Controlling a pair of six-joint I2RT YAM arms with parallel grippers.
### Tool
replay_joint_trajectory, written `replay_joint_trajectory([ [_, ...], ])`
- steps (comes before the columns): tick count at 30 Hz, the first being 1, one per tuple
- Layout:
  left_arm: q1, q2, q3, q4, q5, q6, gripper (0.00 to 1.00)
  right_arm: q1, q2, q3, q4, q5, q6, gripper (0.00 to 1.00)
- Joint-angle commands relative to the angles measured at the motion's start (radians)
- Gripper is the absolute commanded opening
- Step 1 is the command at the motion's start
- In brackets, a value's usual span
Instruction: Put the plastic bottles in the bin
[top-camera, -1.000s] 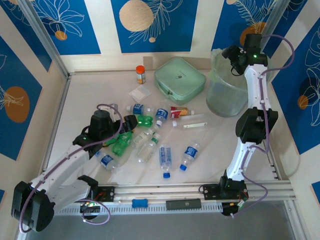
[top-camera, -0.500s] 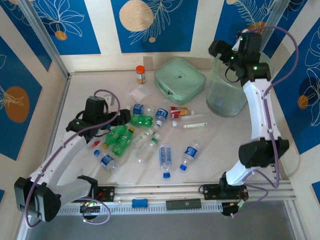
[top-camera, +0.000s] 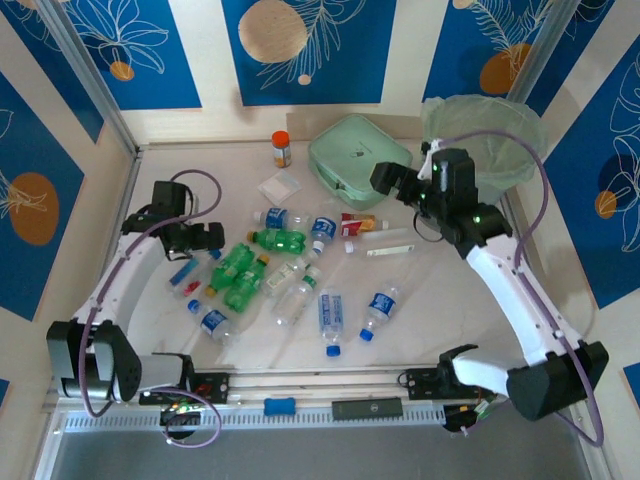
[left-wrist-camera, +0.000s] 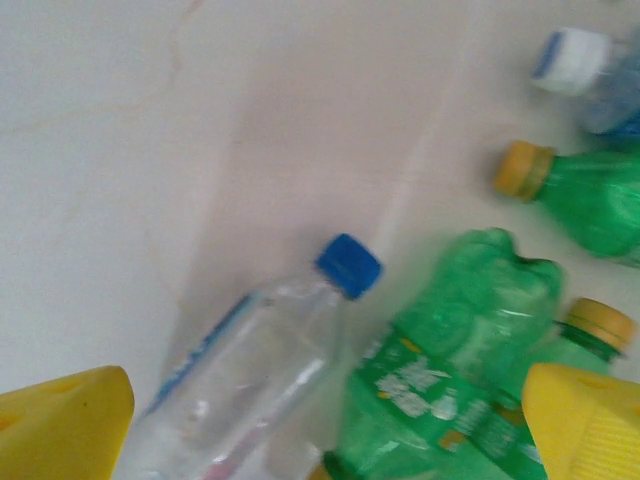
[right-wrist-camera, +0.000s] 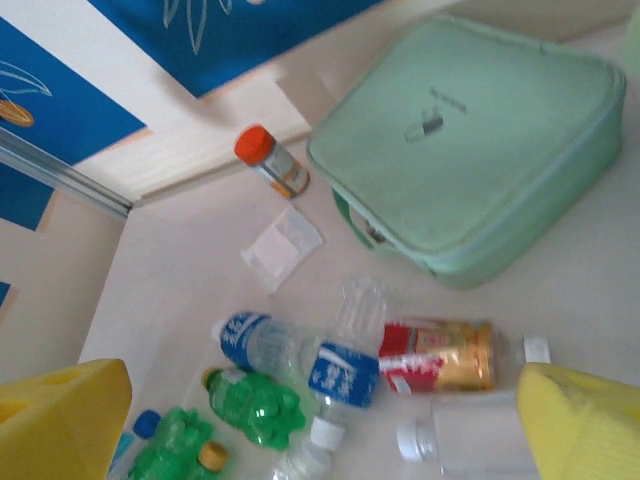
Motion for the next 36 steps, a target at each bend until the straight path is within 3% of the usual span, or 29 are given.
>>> replay_joint_trajectory([
  [1, 0.048, 0.030, -0.036, -0.019, -0.089, 0.025, 0.99, 0.006, -0.081, -0.107, 0.057, 0.035, 0.112, 0.99],
  [20, 0.080, 0.181, -0.078, -0.012, -0.032, 0.059, 0.99, 0.005, -0.170, -0.205, 0.041, 0.097, 0.141, 0.99],
  [25, 0.080, 0.210, -0.067, -0.012, -0.059, 0.050, 0.99, 0.005, -0.182, -0.216, 0.038, 0.117, 0.139, 0.99],
  [30, 0.085, 0.248, -0.029, -0.026, -0.156, 0.017, 0.99, 0.003, -0.183, -0.224, 0.051, 0.120, 0.137, 0.99],
  [36, 0.118, 0.291, -0.020, -0.019, -0.107, -0.001, 1.00, 0.003, -0.181, -0.226, 0.050, 0.120, 0.138, 0.99],
])
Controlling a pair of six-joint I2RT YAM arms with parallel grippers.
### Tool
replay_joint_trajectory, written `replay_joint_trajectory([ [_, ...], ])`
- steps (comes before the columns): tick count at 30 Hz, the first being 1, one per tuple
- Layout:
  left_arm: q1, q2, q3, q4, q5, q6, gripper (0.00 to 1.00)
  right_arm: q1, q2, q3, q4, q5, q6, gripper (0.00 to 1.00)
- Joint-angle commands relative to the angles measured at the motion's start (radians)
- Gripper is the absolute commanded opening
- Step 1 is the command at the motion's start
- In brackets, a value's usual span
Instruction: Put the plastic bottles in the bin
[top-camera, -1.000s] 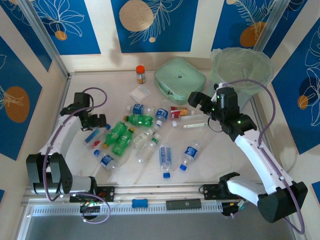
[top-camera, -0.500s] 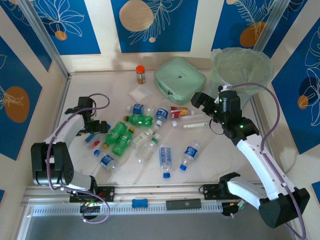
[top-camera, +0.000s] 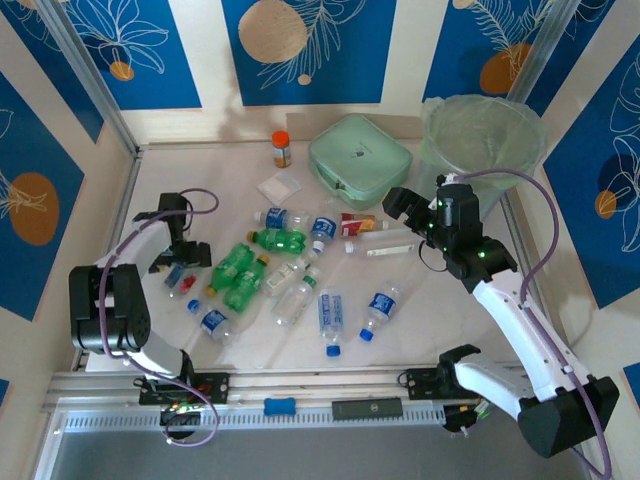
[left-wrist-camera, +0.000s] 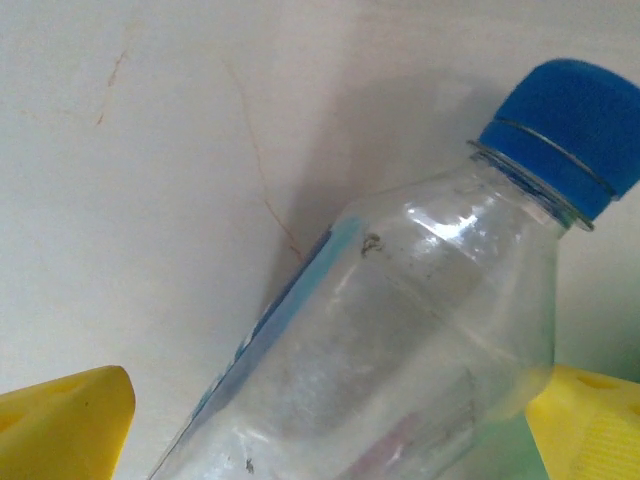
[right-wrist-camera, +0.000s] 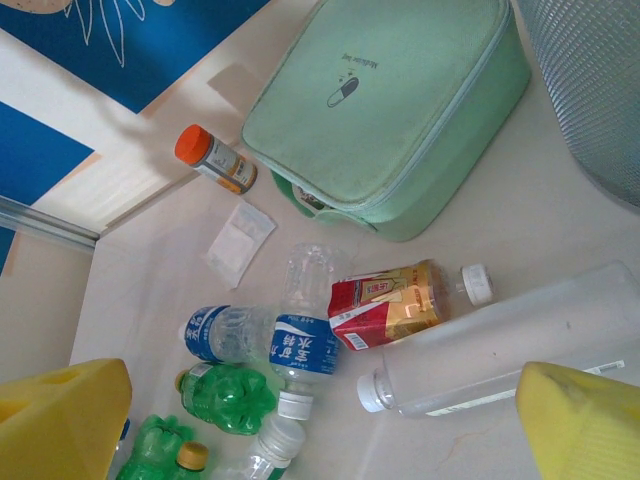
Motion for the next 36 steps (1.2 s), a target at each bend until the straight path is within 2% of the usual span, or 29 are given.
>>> replay_joint_trajectory([
  [1, 0.022, 0.029, 0.028, -0.024, 0.021, -0.019, 0.99, 0.000, -0.015, -0.014, 0.022, 0.024, 0.010, 0.99],
  [8, 0.023, 0.047, 0.013, -0.017, 0.057, -0.013, 0.89, -0.002, -0.026, -0.018, 0.015, 0.037, 0.010, 0.99],
  [12, 0.023, 0.088, 0.034, -0.019, 0.080, -0.005, 0.74, -0.001, -0.031, -0.017, 0.013, 0.033, 0.012, 0.99],
  [19, 0.023, 0.114, 0.038, -0.011, 0.097, 0.001, 0.62, 0.000, -0.046, -0.014, 0.001, 0.041, 0.013, 0.99],
  [26, 0.023, 0.086, 0.036, -0.005, 0.064, 0.006, 0.41, 0.000, -0.046, -0.004, 0.002, 0.033, 0.004, 1.00],
  [28, 0.023, 0.066, 0.038, -0.005, 0.044, 0.006, 0.37, 0.000, -0.045, -0.006, 0.013, 0.008, -0.013, 0.99],
  [32, 0.023, -0.027, 0.052, -0.015, 0.046, -0.008, 0.36, 0.002, -0.037, -0.017, 0.060, -0.119, -0.080, 0.99],
  [34, 0.023, -0.082, 0.067, -0.019, 0.092, -0.027, 0.36, 0.005, -0.028, -0.025, 0.086, -0.193, -0.104, 0.99],
  [36, 0.020, -0.139, 0.093, -0.008, 0.183, -0.059, 0.36, 0.013, -0.016, -0.041, 0.119, -0.262, -0.118, 0.99],
])
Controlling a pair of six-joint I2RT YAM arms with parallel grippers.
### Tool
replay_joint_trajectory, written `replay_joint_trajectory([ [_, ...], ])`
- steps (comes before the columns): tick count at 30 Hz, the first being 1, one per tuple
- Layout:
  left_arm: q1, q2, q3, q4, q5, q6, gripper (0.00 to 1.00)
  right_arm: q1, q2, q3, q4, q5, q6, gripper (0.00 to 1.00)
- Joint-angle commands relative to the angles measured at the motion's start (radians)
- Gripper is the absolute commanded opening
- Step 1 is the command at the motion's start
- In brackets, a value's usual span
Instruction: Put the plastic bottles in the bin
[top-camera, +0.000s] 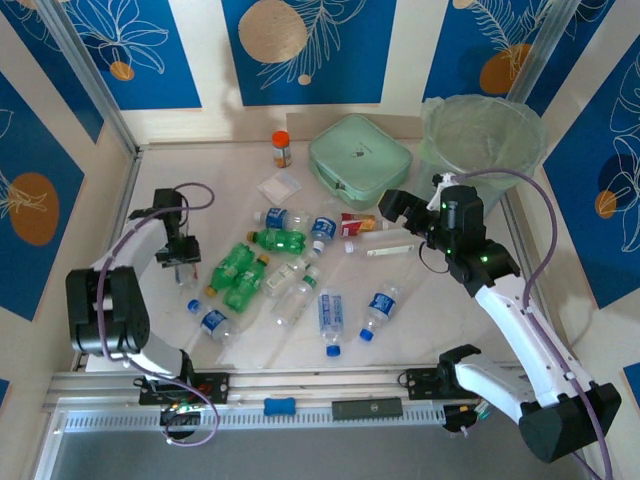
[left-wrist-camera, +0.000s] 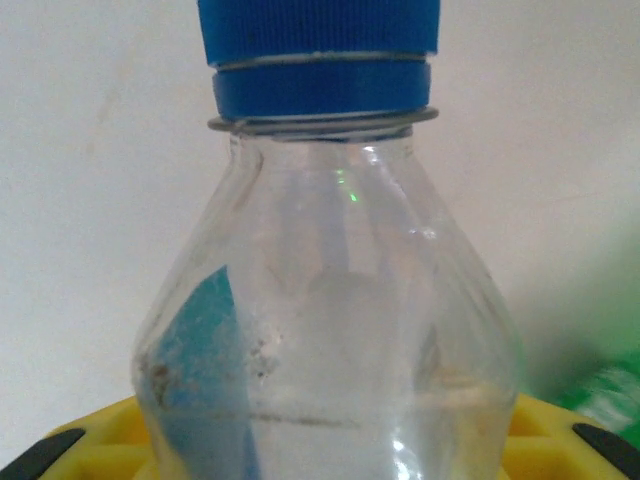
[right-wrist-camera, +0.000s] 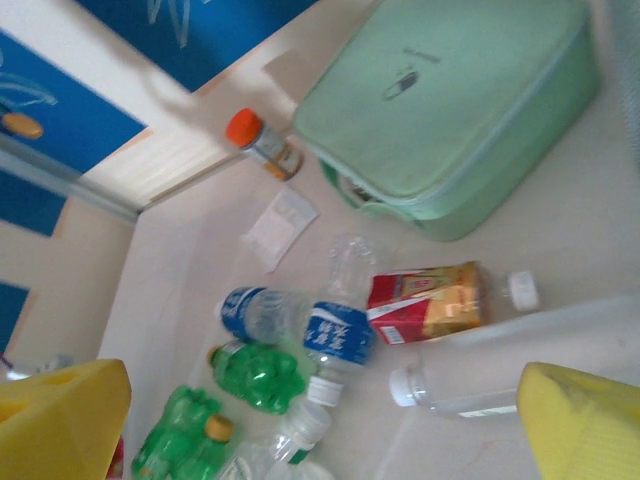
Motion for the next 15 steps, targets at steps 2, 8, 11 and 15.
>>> replay_joint_trajectory([
  [2, 0.003, -0.134, 0.092, 0.004, 0.192, -0.091, 0.36, 0.026, 0.025, -0.033, 0.095, -0.195, -0.062, 0.99],
  [8, -0.062, -0.259, 0.123, 0.174, 0.382, -0.305, 0.35, 0.115, 0.063, -0.053, 0.197, -0.266, -0.091, 0.99],
  [11, -0.127, -0.312, 0.063, 0.319, 0.411, -0.445, 0.35, 0.175, 0.089, -0.051, 0.238, -0.272, -0.125, 0.99],
  [15, -0.221, -0.354, -0.050, 0.535, 0.410, -0.649, 0.35, 0.259, 0.124, -0.061, 0.305, -0.276, -0.178, 0.99],
])
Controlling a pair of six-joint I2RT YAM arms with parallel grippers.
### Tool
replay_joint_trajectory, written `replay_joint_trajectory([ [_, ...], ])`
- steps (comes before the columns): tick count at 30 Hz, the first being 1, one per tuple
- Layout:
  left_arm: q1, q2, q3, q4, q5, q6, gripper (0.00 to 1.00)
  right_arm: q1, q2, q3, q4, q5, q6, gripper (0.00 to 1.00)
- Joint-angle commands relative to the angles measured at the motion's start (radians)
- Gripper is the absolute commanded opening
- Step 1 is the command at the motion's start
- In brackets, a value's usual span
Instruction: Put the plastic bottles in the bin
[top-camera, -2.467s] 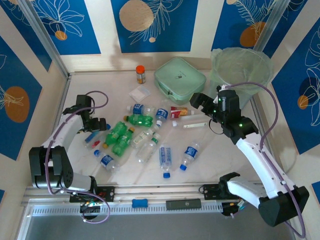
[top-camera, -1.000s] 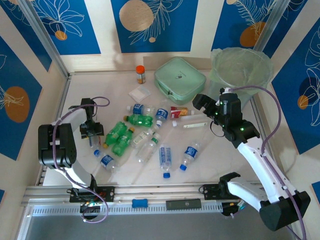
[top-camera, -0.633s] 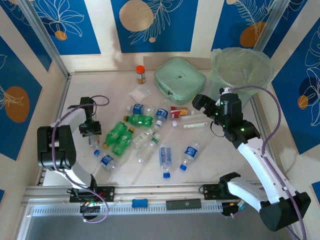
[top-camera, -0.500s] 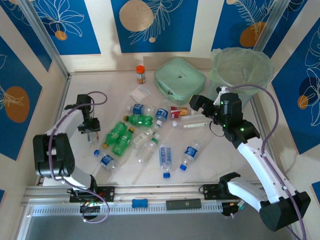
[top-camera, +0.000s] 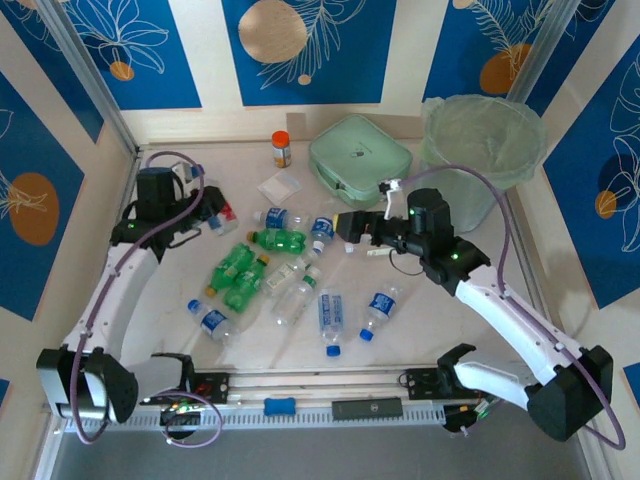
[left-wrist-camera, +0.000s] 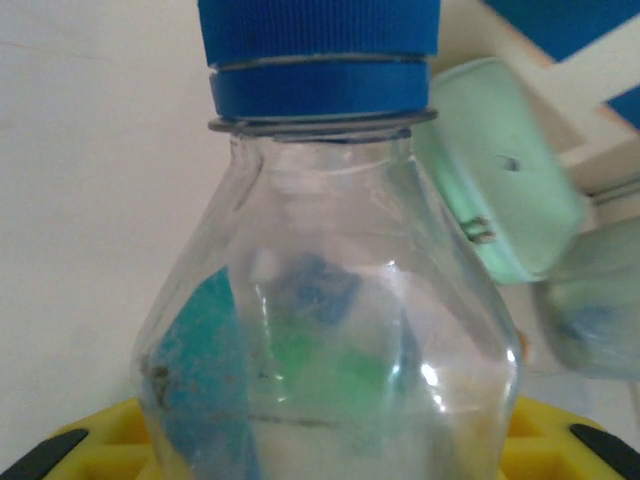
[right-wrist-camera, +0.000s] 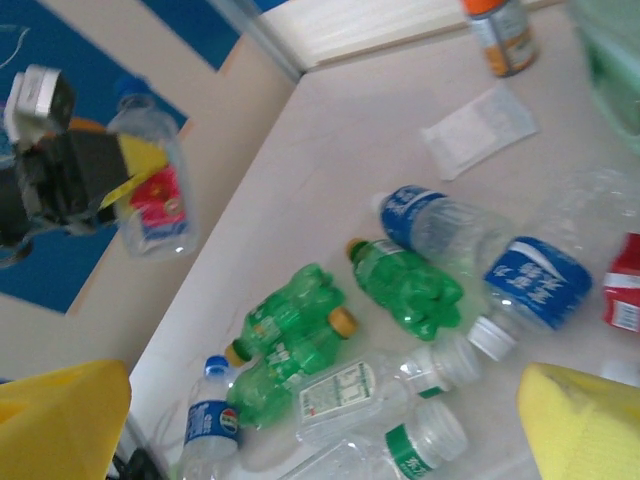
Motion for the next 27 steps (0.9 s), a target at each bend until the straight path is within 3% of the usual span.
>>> replay_joint_trajectory([
  [1, -0.070, -0.017, -0.083, 0.218, 0.044, -0.236, 0.35, 0.062, 0.025, -0.021, 0.106, -0.032, -0.072, 0.99],
  [12, -0.315, 0.018, -0.165, 0.426, -0.040, -0.455, 0.34, 0.212, 0.189, 0.006, 0.186, 0.015, -0.193, 1.00],
  [27, -0.431, 0.061, -0.178, 0.471, -0.050, -0.502, 0.34, 0.246, 0.394, 0.179, 0.083, 0.069, -0.266, 0.98],
])
